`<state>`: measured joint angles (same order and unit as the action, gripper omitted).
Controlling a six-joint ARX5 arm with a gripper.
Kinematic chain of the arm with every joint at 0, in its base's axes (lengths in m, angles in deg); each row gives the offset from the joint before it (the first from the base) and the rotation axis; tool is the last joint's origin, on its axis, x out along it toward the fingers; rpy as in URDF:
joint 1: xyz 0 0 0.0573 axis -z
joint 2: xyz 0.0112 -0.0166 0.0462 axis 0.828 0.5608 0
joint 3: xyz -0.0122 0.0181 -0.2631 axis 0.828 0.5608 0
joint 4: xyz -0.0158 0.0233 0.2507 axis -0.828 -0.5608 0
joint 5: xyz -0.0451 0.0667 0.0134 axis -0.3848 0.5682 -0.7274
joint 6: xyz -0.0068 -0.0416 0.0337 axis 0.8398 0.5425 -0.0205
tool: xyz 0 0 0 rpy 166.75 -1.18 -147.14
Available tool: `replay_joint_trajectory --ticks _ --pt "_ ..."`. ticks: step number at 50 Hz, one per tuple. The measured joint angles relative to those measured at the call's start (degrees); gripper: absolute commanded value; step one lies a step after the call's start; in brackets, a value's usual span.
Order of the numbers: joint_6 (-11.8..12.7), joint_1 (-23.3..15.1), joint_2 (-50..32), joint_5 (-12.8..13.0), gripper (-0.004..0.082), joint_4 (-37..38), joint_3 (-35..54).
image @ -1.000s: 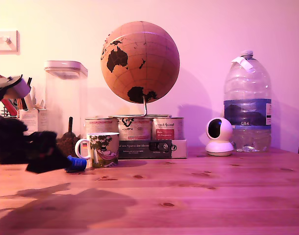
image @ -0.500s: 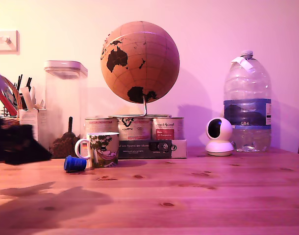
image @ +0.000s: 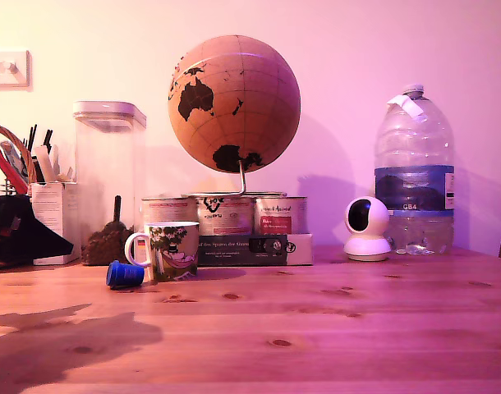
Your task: Pick up the coffee capsules from the table one by one and drop them inside the nearest coffee cup
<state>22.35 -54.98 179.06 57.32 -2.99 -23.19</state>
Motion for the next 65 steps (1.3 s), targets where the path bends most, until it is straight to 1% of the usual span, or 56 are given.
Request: replay_joint_trajectory --ticks 9,22,33,36,40,42,45,48,49,55,59,60,65 --pt "-0.2 0.1 0.0 0.0 0.0596 0.3 -1.1" --pt "-0.4 0.2 0.3 0.0 0.0596 3.7 -1.5" --pt "-0.4 0.2 5.2 -0.1 0.0596 6.7 -3.5" --pt "-0.4 0.2 6.2 -0.2 0.0591 6.6 -4.2" --pt "-0.4 0.2 7.2 -1.2 0.0586 6.6 -5.6" --pt "-0.4 0.3 7.8 -2.2 0.0585 6.7 -6.5" --pt "-0.4 0.6 9.0 -2.6 0.0585 6.8 -8.2" --pt "-0.4 1.0 10.3 -2.6 0.0585 6.8 -9.7" --pt "-1.3 1.0 10.6 -2.6 0.0585 6.8 -10.1" --pt "-1.4 1.8 12.4 -2.4 0.0586 4.4 -12.1" --pt "-1.3 2.1 12.9 -2.4 0.0586 2.6 -12.8" --pt "-0.5 2.1 12.9 -2.4 0.0585 2.4 -12.9" --pt "-0.3 2.1 13.0 -2.4 0.0585 2.1 -13.5"
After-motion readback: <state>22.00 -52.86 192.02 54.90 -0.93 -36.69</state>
